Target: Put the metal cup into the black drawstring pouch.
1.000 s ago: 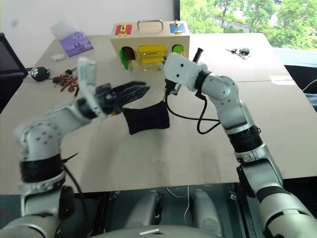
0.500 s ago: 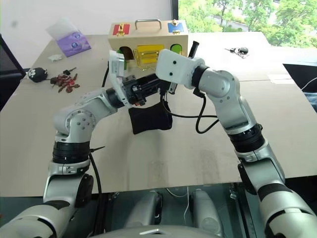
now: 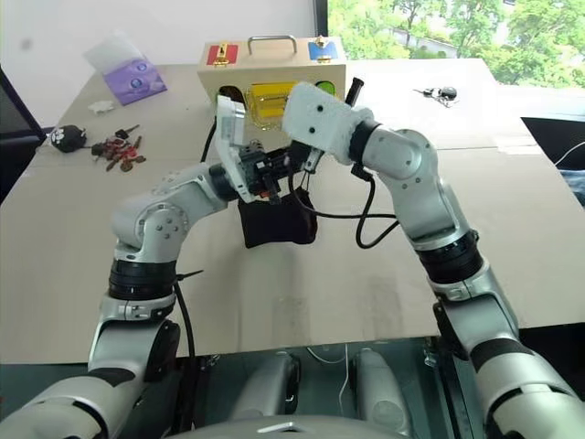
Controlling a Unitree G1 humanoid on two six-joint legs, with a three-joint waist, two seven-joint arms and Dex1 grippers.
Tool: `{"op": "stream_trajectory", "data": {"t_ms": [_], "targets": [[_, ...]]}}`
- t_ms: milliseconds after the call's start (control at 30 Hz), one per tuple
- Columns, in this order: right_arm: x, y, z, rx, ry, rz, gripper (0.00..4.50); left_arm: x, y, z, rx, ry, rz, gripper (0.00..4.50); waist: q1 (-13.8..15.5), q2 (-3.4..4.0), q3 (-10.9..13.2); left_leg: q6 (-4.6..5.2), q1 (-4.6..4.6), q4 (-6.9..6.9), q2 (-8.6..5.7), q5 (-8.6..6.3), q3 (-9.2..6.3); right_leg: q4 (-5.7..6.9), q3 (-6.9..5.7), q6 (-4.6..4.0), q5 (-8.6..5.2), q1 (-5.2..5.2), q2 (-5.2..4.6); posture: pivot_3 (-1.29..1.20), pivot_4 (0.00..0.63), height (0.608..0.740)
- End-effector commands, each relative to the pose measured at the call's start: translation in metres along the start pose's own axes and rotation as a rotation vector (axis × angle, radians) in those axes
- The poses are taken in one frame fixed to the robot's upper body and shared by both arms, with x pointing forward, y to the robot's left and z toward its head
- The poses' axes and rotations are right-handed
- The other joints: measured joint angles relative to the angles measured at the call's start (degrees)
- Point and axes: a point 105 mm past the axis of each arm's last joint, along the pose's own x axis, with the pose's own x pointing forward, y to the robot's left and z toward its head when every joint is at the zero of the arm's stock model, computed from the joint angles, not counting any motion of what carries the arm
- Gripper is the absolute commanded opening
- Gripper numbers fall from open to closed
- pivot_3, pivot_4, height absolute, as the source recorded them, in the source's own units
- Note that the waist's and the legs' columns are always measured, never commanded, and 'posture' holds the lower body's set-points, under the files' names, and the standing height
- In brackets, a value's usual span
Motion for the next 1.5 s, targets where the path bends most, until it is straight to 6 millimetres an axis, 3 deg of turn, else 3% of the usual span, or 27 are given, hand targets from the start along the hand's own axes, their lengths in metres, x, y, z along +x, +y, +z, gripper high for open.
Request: {"op": "stream_trajectory", "data": {"t_ms": [33, 100, 200, 333, 467, 500, 533, 667, 800, 900, 933, 1067, 1267, 1400, 1500], "targets": [[-0.022, -0.050, -0.024, 0.132, 0.071, -0.214, 0.00, -0.014, 0.008, -0.023, 0.007, 0.084, 0.043, 0.15, 0.1, 0.00, 0.0, 0.01, 0.00, 0.00, 0.00, 0.00, 0.00, 0.00, 0.00, 0.00, 0.00, 0.00, -0.01, 0.00, 0.150, 0.740], [-0.055, -0.095, -0.083, 0.268, 0.245, -0.455, 0.00, -0.026, 0.012, -0.044, -0.003, 0.153, 0.081, 0.15, 0.4, 0.00, 0.0, 0.08, 0.01, 0.01, -0.02, -0.04, 0.01, 0.00, 0.00, 0.00, 0.00, 0.03, -0.05, 0.00, 0.150, 0.740], [-0.084, -0.113, -0.125, 0.312, 0.371, -0.563, 0.00, -0.029, 0.015, -0.058, -0.010, 0.191, 0.111, 0.15, 1.4, 0.01, 0.0, 0.24, -0.02, 0.02, -0.07, -0.12, 0.11, -0.03, -0.09, 0.00, 0.00, 0.05, -0.15, 0.00, 0.150, 0.740], [-0.105, -0.109, -0.157, 0.288, 0.468, -0.556, 0.00, -0.028, 0.018, -0.067, -0.009, 0.205, 0.146, 0.15, 1.1, 0.14, 0.0, 0.24, 0.00, -0.04, -0.05, -0.12, 0.40, -0.03, 0.03, -0.01, 0.00, 0.01, -0.02, 0.00, 0.150, 0.740], [-0.102, -0.077, -0.165, 0.307, 0.496, -0.392, 0.00, -0.022, 0.016, -0.063, 0.030, 0.168, 0.158, 0.15, 0.0, 0.16, 0.1, 0.25, 0.00, -0.12, -0.01, -0.13, 0.50, -0.10, 0.12, 0.00, 0.00, -0.01, -0.02, 0.00, 0.150, 0.740], [-0.102, -0.065, -0.165, 0.312, 0.497, -0.327, 0.00, -0.020, 0.015, -0.059, 0.039, 0.150, 0.159, 0.15, 0.0, 0.17, 0.1, 0.26, 0.00, -0.12, -0.01, -0.13, 0.52, -0.11, 0.13, 0.00, 0.00, -0.01, -0.03, 0.00, 0.150, 0.740], [-0.102, -0.056, -0.165, 0.317, 0.495, -0.283, 0.00, -0.019, 0.015, -0.057, 0.045, 0.139, 0.159, 1.21, 0.1, 0.16, 0.1, 0.26, -0.01, -0.12, -0.01, -0.14, 0.51, -0.12, 0.12, 0.00, 0.00, -0.01, -0.04, 0.00, 0.150, 0.740], [-0.123, -0.028, -0.167, 0.373, 0.510, -0.201, 1.34, -0.018, 0.009, -0.030, 0.062, 0.042, 0.158, 2.90, 0.1, 0.16, 0.1, 0.27, -0.01, -0.08, 0.00, -0.14, 0.44, -0.10, 0.07, 0.01, -0.01, 0.02, -0.03, 0.00, 0.150, 0.740], [-0.150, -0.006, -0.151, 0.422, 0.459, -0.112, 2.98, -0.036, 0.003, -0.008, 0.075, -0.005, 0.186, 4.49, 0.2, 0.17, 0.1, 0.28, 0.00, -0.04, 0.02, -0.14, 0.39, -0.05, 0.10, 0.02, -0.01, 0.02, -0.02, 0.00, 0.150, 0.740], [-0.171, 0.003, -0.136, 0.456, 0.418, -0.104, 4.37, -0.057, 0.002, 0.000, 0.081, -0.018, 0.257, 4.50, 0.0, 0.19, 0.1, 0.28, 0.02, -0.05, 0.08, -0.15, 0.18, -0.06, 0.14, 0.03, -0.02, 0.02, -0.02, 0.00, 0.150, 0.740], [-0.175, 0.007, -0.130, 0.458, 0.399, -0.094, 4.48, -0.064, 0.001, 0.001, 0.079, -0.016, 0.278, 4.50, 0.0, 0.20, 0.1, 0.28, 0.03, -0.05, 0.09, -0.15, 0.16, -0.05, 0.14, 0.03, -0.02, 0.03, -0.02, 0.00, 0.150, 0.740], [-0.185, 0.020, -0.106, 0.493, 0.298, -0.051, 4.48, -0.093, 0.000, -0.007, 0.066, -0.009, 0.392, 4.50, 0.0, 0.20, 0.1, 0.28, 0.11, 0.01, 0.12, -0.15, 0.12, 0.01, 0.12, 0.04, -0.02, 0.11, 0.01, 0.00, 0.150, 0.740], [-0.202, 0.040, -0.091, 0.549, 0.271, 0.024, 4.48, -0.136, -0.017, -0.030, 0.079, -0.031, 0.536, 4.50, 0.5, 0.19, 0.1, 0.28, 0.17, 0.07, 0.13, -0.15, 0.07, -0.02, 0.09, 0.03, -0.02, 0.24, -0.02, 0.00, 0.150, 0.740], [-0.214, 0.055, -0.093, 0.562, 0.319, 0.052, 4.48, -0.163, -0.034, -0.054, 0.014, 0.044, 0.572, 4.50, 0.7, 0.18, 0.1, 0.28, 0.17, 0.10, 0.14, -0.15, 0.07, -0.04, 0.05, 0.01, -0.04, 0.27, -0.02, 0.00, 0.150, 0.740], [-0.229, 0.054, -0.105, 0.572, 0.385, 0.003, 4.48, -0.175, -0.041, -0.069, -0.015, 0.099, 0.592, 4.50, 0.8, 0.19, 0.1, 0.28, 0.20, 0.09, 0.15, -0.15, 0.15, -0.07, 0.05, 0.01, -0.05, 0.29, 0.00, 0.00, 0.150, 0.740]]}}
